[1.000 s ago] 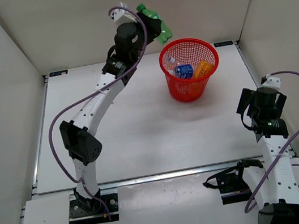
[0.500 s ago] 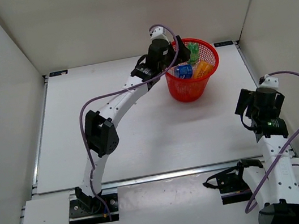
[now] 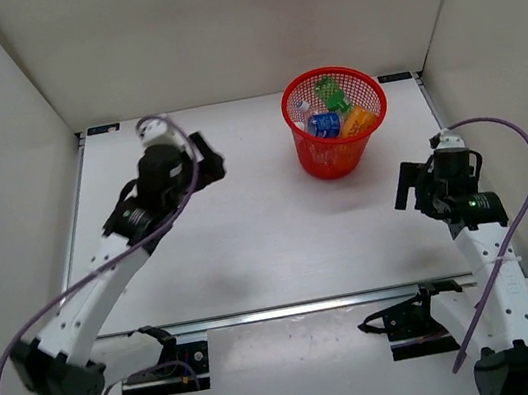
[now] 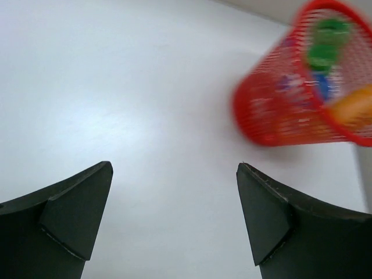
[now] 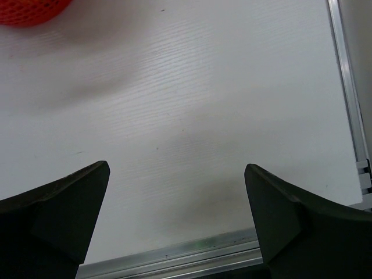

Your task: Put the plastic bottles in the bin

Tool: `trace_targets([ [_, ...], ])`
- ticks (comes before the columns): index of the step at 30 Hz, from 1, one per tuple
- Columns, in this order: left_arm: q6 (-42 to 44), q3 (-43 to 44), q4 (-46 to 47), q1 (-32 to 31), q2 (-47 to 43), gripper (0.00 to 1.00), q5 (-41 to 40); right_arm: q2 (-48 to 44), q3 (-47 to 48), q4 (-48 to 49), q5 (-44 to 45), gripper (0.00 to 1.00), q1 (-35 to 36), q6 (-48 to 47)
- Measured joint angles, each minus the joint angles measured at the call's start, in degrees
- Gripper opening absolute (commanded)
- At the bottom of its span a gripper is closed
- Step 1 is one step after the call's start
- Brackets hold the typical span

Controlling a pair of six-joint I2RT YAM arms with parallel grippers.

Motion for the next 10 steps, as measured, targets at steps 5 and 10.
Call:
trace_targets([
  [5,-0.7,-12.0,-15.3,12.6,-19.2,0.99,-5.4,-1.1,-1.1,-1.4,0.5,0.99,3.0,2.4],
  [10,1.1,-15.1,-24.3,19.3,-36.1,0.99,-13.6,-4.3,-3.5,-3.3,2.5,0.99,8.5,6.5],
])
